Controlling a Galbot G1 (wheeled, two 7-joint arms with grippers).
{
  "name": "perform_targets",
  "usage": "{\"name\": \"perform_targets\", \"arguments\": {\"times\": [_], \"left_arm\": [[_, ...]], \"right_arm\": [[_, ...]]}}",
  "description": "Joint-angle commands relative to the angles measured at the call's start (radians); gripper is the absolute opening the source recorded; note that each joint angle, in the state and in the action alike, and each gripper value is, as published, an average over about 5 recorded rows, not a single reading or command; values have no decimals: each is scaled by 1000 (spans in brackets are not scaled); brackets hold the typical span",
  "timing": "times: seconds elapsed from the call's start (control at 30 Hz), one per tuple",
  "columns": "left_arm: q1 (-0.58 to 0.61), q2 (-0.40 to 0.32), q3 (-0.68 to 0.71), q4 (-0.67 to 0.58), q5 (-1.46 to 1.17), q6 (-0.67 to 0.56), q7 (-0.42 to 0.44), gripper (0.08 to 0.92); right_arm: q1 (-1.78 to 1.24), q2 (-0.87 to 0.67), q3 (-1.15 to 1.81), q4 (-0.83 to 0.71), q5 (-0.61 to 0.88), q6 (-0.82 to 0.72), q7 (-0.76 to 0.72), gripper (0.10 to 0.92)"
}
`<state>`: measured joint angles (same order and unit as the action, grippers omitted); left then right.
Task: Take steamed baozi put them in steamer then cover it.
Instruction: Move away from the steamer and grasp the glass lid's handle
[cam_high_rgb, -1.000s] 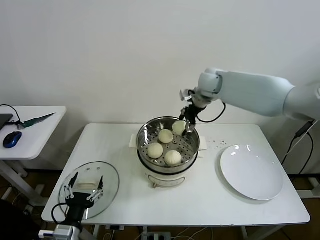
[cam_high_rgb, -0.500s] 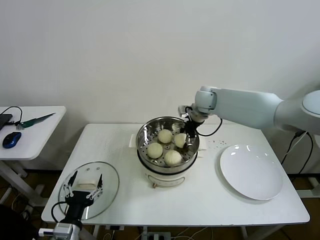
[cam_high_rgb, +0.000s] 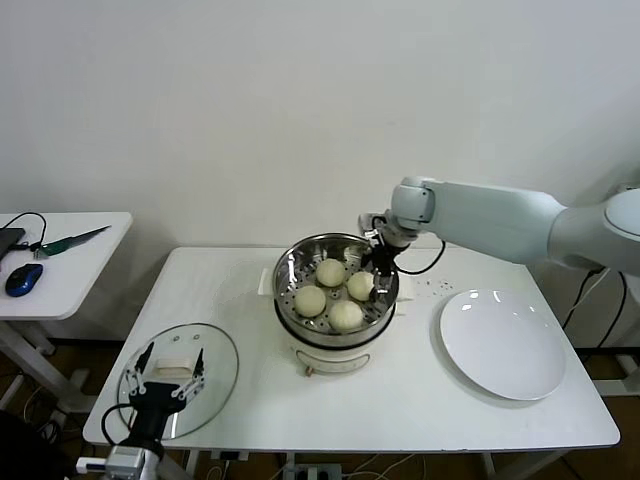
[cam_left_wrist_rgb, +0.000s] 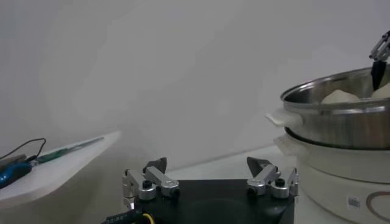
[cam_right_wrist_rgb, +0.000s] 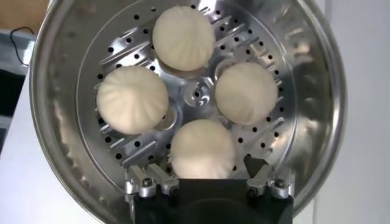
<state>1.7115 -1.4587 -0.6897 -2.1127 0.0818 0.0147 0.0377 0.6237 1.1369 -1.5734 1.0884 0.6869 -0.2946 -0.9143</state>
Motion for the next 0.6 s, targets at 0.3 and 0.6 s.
{"name": "perform_targets", "arguments": {"times": [0.3, 0.6], "left_arm": [[-7, 1, 1, -3, 7, 2, 0, 823], [-21, -11, -2, -11, 38, 5, -2, 823]], "right_arm": [[55, -238, 136, 61, 137, 222, 110, 823], [-197, -542, 377, 221, 182, 470, 497, 823]]}}
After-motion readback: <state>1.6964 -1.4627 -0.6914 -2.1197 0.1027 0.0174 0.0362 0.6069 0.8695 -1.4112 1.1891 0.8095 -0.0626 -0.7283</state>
